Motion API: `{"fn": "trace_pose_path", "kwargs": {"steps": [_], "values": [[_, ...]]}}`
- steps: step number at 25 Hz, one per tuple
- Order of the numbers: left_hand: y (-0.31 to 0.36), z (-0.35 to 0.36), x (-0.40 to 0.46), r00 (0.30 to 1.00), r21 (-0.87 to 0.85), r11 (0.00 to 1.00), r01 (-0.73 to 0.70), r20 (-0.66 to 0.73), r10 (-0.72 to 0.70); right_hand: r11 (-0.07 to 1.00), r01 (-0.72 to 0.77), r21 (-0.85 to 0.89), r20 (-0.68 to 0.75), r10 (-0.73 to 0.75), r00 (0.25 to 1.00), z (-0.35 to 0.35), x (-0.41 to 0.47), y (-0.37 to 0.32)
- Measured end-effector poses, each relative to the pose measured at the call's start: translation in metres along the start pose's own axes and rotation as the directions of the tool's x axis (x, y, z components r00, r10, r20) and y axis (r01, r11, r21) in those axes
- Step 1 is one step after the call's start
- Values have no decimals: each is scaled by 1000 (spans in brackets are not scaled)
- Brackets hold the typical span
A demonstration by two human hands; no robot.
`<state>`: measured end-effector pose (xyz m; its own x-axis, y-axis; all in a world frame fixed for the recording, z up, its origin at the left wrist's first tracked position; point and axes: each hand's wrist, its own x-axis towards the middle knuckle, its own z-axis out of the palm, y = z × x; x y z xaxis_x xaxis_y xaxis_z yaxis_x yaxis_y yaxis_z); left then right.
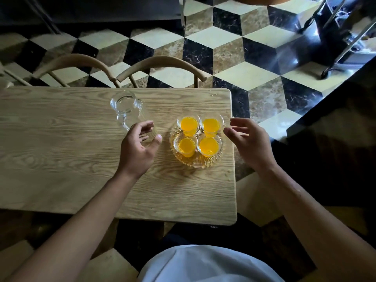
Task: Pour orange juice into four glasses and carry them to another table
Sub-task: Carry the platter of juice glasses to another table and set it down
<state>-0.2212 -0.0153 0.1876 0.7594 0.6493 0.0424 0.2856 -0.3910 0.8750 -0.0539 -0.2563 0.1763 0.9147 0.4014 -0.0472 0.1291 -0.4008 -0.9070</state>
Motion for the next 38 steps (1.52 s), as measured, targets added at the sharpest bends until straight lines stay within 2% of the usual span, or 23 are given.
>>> {"fn": "trace_pose_path", "kwargs": {"steps": [5, 10, 14, 18, 25, 31, 38], "values": [[-11, 23, -3, 995, 33, 995, 97, 16, -97, 999, -37, -29, 8, 38, 999, -15, 0, 29], [-57, 46, 11, 980, 88, 976, 197, 8, -198, 982, -176, -62, 43, 179, 983, -2, 5, 66], [-98, 59, 27, 951, 176, 940, 293, 52, -306, 947, -312, -73, -4, 312, 950, 18, 11, 94], [-137, 70, 42, 907, 220, 905, 365, 136, -399, 907, -383, -175, -1, 389, 921, 39, 29, 115], [-151, 101, 63, 910, 263, 892, 369, 96, -404, 852, -437, -288, -43, 445, 895, 59, 48, 133], [-157, 107, 79, 908, 205, 898, 390, 79, -412, 824, -482, -299, -127, 466, 875, 68, 56, 134], [-153, 118, 96, 903, 244, 887, 392, 83, -422, 799, -515, -309, -158, 491, 857, 72, 69, 137]]}}
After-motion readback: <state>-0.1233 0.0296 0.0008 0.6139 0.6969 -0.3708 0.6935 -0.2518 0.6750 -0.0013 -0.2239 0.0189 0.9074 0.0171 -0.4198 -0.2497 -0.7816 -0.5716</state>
